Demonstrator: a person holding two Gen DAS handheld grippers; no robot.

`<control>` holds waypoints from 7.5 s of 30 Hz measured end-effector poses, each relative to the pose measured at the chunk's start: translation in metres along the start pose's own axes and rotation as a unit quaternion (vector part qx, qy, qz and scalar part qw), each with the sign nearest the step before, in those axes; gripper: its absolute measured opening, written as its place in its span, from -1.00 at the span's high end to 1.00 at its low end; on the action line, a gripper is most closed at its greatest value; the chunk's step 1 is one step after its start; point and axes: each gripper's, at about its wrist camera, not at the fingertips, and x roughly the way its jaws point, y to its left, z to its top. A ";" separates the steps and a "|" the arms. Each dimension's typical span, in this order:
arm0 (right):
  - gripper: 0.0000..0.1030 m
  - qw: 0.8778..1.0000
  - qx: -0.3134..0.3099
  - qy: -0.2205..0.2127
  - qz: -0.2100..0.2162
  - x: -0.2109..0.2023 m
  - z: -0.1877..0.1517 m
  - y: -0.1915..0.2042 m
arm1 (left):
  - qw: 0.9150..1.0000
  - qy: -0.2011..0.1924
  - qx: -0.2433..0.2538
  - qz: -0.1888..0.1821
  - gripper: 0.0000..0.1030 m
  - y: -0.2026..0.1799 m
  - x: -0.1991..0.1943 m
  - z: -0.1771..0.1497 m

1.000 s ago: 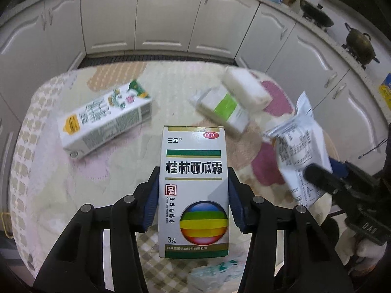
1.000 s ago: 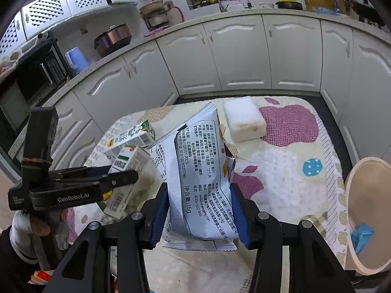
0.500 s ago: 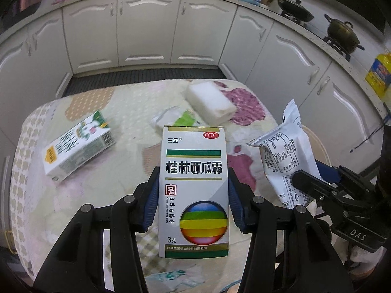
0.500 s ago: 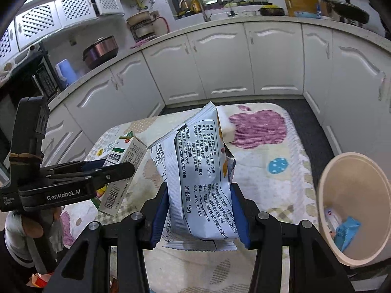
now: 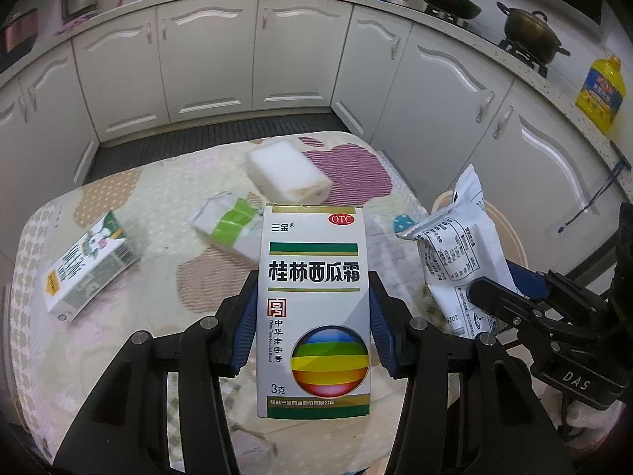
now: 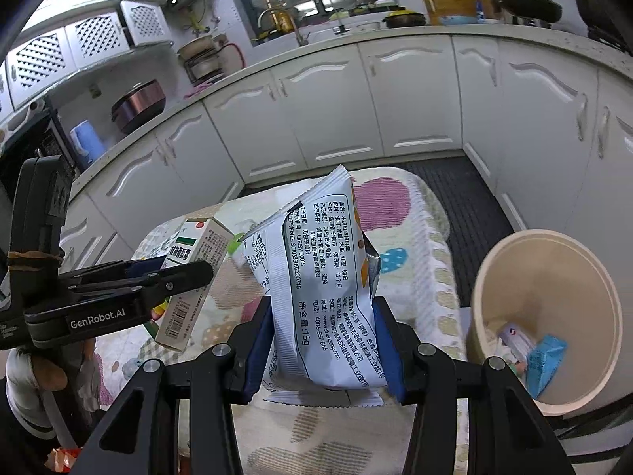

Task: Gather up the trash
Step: 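Carry the medicine box and white packet over the beige bin and open both tools, then move both open tools back over the table, then grasp the clear plastic wrapper with the left tool while the right tool grasps the green-labelled white packet, then carry the clear wrapper and green-labelled packet over the beige bin and open both tools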

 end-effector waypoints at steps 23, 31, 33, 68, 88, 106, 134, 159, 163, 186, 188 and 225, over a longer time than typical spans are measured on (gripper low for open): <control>0.09 0.994 0.081 -0.029 -0.069 -0.048 -0.014 -0.092 | 0.996 0.012 0.066 -0.055 0.06 -0.108 0.042 0.028; 0.08 0.986 0.124 -0.033 -0.103 -0.060 -0.019 -0.139 | 0.992 0.029 0.077 -0.092 0.06 -0.154 0.072 0.039; 0.08 0.984 0.136 -0.032 -0.114 -0.062 -0.021 -0.153 | 0.991 0.036 0.074 -0.102 0.06 -0.162 0.081 0.042; -0.10 0.966 0.180 0.005 -0.183 -0.031 -0.035 -0.212 | 0.989 0.049 0.056 -0.126 -0.19 -0.189 0.136 0.058; -0.13 0.985 0.113 -0.011 -0.132 -0.020 -0.009 -0.120 | 0.997 -0.005 0.045 -0.060 -0.18 -0.124 0.049 0.031; -0.24 0.999 0.031 0.003 -0.043 0.004 0.003 -0.014 | 0.999 0.021 -0.006 -0.038 -0.19 0.018 -0.037 -0.008; -0.36 0.989 -0.126 0.066 0.047 0.140 0.042 0.102 | 0.995 0.100 -0.004 -0.023 0.47 0.085 -0.004 -0.086; 0.37 0.985 -0.142 0.083 0.056 0.126 0.012 0.102 | 0.995 0.065 -0.069 -0.029 0.52 0.107 0.000 -0.055; 0.37 0.987 -0.132 0.076 0.051 0.111 0.004 0.097 | 0.996 0.059 -0.064 -0.020 0.52 0.100 0.003 -0.055; 0.37 0.995 -0.087 0.048 0.018 0.067 -0.009 0.064 | 0.999 0.034 -0.036 0.014 0.52 0.070 0.005 -0.048; 0.37 0.995 -0.084 0.045 0.016 0.064 -0.009 0.062 | 0.999 0.030 -0.031 0.017 0.52 0.066 0.005 -0.046; 0.37 0.999 -0.017 0.005 -0.040 0.008 -0.010 -0.019 | 0.999 0.018 0.039 -0.011 0.52 -0.027 0.027 -0.012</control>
